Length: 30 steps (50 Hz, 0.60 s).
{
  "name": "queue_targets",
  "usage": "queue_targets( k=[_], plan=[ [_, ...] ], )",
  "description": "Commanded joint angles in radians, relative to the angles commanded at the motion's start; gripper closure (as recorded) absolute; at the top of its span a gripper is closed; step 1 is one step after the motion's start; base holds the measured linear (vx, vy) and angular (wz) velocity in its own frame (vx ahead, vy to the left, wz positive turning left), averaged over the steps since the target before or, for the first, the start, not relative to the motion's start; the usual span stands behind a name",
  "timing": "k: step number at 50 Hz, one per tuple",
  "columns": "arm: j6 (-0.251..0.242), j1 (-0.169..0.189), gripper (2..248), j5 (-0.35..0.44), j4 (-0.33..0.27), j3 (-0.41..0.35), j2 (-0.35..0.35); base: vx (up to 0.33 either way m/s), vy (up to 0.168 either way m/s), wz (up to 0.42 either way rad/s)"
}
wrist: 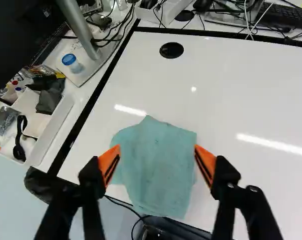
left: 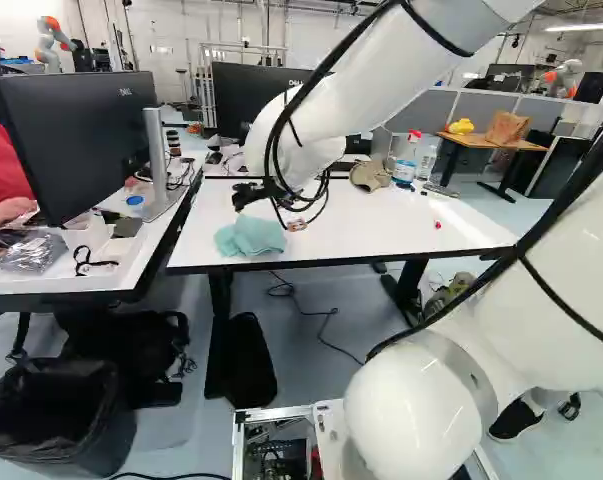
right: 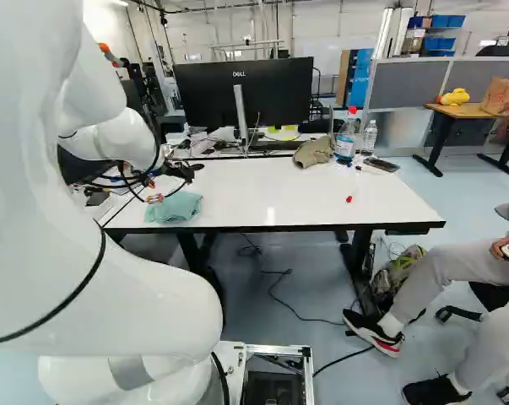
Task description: Clean the table with the green towel
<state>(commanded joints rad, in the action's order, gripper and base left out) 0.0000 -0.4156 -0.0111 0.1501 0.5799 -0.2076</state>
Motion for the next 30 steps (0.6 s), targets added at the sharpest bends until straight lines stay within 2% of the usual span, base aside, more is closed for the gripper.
queue_targets(
  k=[1,2,7,8,16,30],
  plan=[
    [0.000,0.000,60,0.000,0.000,0.000,0.000,0.000,0.000,0.000],
    [0.000,0.000,23,0.000,0.000,0.000,0.000,0.000,0.000,0.000],
    [0.000,0.000,23,0.000,0.000,0.000,0.000,0.000,0.000,0.000],
    [0.000,0.000,3,0.000,0.000,0.000,0.000,0.000,0.000,0.000],
    [0.000,0.010,3,0.000,0.000,-0.006,-0.007,0.000,0.000,0.000],
    [0.000,0.057,3,0.000,0.000,-0.033,-0.037,0.000,0.000,0.000]
  ],
)
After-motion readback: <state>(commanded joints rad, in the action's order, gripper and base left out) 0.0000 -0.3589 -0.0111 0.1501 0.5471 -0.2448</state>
